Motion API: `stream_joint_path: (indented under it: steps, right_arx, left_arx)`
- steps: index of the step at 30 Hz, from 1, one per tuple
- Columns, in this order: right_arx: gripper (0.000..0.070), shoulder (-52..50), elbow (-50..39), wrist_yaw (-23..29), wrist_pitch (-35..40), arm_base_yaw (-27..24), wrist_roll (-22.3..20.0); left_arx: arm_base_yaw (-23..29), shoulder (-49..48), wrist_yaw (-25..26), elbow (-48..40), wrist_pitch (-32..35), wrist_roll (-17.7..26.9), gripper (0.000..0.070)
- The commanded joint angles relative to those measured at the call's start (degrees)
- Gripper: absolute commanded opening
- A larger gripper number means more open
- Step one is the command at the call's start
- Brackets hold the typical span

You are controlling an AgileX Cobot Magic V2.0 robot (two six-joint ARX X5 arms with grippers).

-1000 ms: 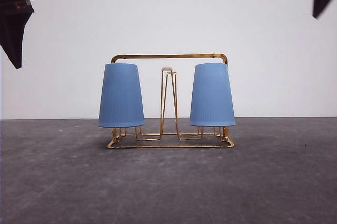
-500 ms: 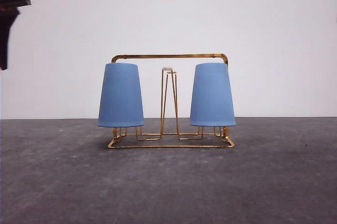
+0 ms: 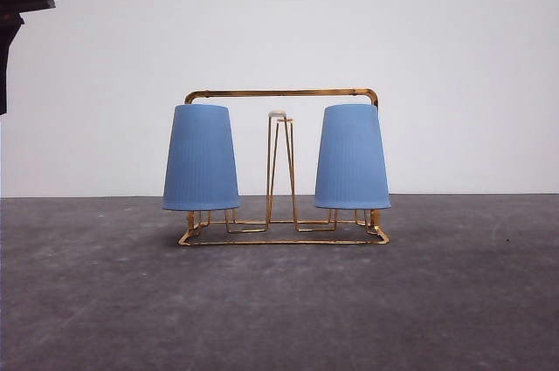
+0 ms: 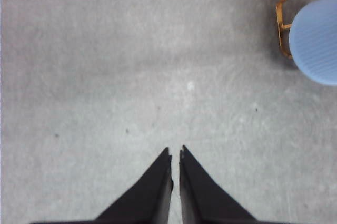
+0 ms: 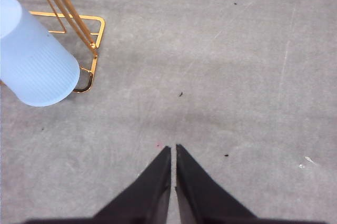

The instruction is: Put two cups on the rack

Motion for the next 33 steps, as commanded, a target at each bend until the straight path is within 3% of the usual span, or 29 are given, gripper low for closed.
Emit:
stream_joint_path:
  steps: [1,4,8,16,25,33]
  right_arx:
    - [0.0012,0.5,0.7,0.2,0.6,0.2,0.6]
    - [0.0012,0.5,0.7,0.3,0.6,0.2,0.6]
    - [0.0011,0.5,0.7,0.2,0.6,0.2,0.6]
    - [0.0012,0.5,0.7,0.3,0.7,0.2,0.6]
    - [0.0012,0.5,0.7,0.3,1.0,0.2,0.6]
    - [0.0011,0.5,0.7,0.3,1.0,0.2,0.6]
  left_arx:
    - [0.0,0.6,0.0,0.7,0.2,-0.2,0.0003]
    - [0.2,0.5,-1.1,0.7,0.4,6.2,0.0004]
    - [1.7,-3.3,-1.1,-1.1,3.5,7.5,0.0003]
    - [5.6,-25.4,-1.0,-23.3,27.2,1.1,0.0003]
    - [6.4,-54.5,-1.1,-52.1,39.0,-1.6,0.0003]
    - [6.5,-72.2,-2.2,-67.5,47.9,-6.6,0.0003]
